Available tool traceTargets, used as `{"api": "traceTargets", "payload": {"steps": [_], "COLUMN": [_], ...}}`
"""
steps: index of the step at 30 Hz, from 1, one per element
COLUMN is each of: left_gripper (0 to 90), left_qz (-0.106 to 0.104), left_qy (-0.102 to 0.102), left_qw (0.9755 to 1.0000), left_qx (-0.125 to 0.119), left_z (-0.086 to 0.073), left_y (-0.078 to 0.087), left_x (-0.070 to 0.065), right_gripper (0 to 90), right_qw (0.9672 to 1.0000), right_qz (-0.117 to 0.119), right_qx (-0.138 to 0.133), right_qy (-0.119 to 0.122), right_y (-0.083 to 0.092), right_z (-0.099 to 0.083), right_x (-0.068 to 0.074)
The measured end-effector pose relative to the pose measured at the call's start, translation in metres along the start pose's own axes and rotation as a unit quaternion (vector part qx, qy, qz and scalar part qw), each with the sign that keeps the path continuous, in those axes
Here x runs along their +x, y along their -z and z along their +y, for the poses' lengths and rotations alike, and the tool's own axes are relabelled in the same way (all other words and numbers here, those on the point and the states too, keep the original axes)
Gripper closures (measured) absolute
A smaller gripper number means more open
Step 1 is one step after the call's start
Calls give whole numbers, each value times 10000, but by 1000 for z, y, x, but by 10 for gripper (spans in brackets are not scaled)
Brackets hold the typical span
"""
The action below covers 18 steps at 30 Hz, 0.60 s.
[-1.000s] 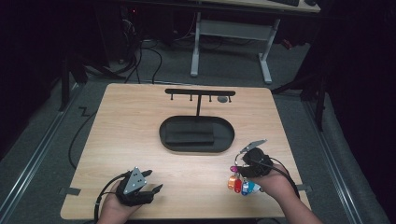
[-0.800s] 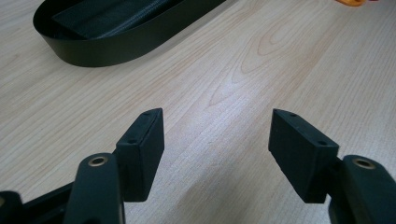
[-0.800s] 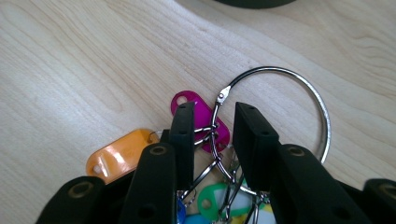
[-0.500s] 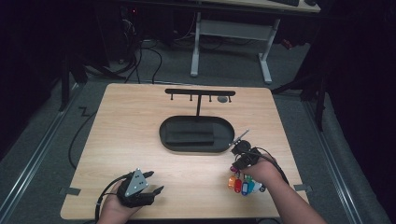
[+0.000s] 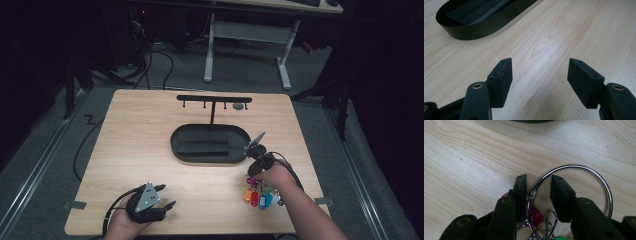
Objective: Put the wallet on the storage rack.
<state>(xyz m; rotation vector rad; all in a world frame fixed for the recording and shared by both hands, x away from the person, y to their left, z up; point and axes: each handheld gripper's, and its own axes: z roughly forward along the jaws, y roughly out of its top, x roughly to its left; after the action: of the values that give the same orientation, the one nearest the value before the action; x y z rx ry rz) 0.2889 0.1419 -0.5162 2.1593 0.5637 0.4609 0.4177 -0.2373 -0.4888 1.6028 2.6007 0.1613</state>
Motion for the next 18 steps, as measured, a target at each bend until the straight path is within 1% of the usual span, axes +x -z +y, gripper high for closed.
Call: {"api": "traceTargets", "payload": {"steps": [1,4,5,6,8,9,10,11,14,16,17,18], "left_gripper": [372,372,372,372,372,372,372,372,372,371,371,371], "left_qz": [8,12,8,-6,-19,-17,-19,-22,-14,-9,-16,-14], "left_qy": [-10,-18,-18,-23,-32,-47,-60,-75,-77,-72,-71,-70], "left_qw": [10000,10000,10000,10000,10000,10000,10000,10000,10000,10000,10000,10000], "left_qx": [4,1,2,15,13,22,21,22,18,15,20,10], "left_z": [0,0,-1,0,0,0,0,0,0,0,0,0], "left_y": [0,0,0,-1,-1,-1,-1,0,0,0,0,0], "left_x": [0,0,0,0,-1,-1,-1,-2,-2,-2,-2,-1], "right_gripper": [687,716,716,742,755,769,789,793,817,827,837,851], "right_qw": [10000,9998,9998,9993,9988,9986,9983,9979,9971,9969,9964,9960], "right_qz": [-4,23,23,65,41,46,53,60,105,90,96,86], "right_qx": [38,187,187,366,432,499,508,558,675,708,702,746], "right_qy": [-26,30,30,91,208,169,274,315,322,334,456,476], "right_y": [0,0,0,1,1,1,1,1,0,0,0,0], "right_z": [1,1,1,1,1,2,2,3,6,7,7,8], "right_x": [0,1,1,2,3,4,3,3,3,4,3,6]}}
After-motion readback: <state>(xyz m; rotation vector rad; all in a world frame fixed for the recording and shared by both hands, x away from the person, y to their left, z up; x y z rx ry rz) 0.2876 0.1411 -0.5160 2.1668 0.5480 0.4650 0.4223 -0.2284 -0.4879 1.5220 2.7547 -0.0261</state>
